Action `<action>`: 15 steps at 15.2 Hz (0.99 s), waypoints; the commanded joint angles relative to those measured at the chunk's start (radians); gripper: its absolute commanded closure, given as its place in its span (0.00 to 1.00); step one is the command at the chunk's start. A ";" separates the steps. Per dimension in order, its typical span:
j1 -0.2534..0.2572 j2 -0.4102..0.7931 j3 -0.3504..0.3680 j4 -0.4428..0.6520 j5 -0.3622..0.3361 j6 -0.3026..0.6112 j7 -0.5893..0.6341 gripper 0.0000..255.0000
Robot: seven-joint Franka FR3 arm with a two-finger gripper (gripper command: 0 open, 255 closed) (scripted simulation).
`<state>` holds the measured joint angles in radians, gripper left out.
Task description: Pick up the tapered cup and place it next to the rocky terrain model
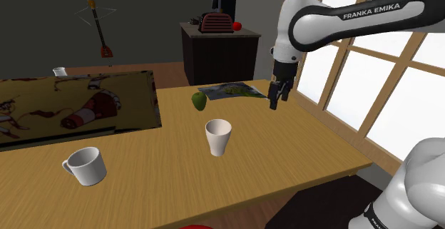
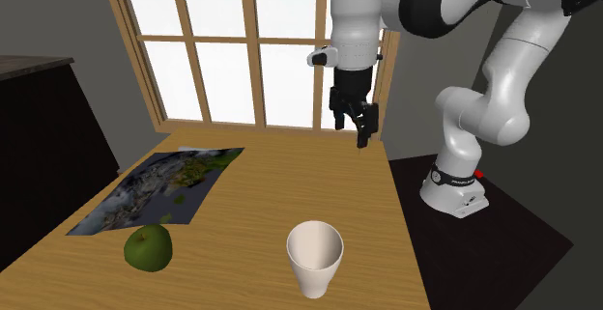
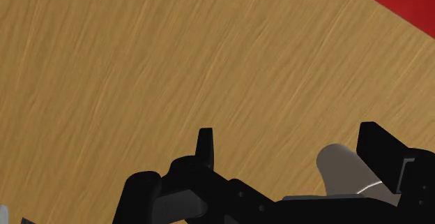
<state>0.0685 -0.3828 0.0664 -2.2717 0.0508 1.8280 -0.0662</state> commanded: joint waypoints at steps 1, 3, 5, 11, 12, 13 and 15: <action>0.013 0.072 0.010 0.021 0.022 0.049 0.000 0.00; 0.023 0.144 0.015 0.059 0.040 0.081 -0.006 0.00; 0.032 0.216 0.022 0.102 0.057 0.109 -0.013 0.00; 0.057 0.433 0.044 0.257 0.104 0.168 -0.033 0.00; 0.061 0.470 0.048 0.287 0.110 0.174 -0.036 0.00; 0.065 0.506 0.053 0.319 0.116 0.179 -0.038 0.00; 0.073 0.580 0.062 0.385 0.128 0.185 -0.043 0.00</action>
<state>0.1372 0.1455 0.1237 -1.9351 0.1741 2.0100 -0.1076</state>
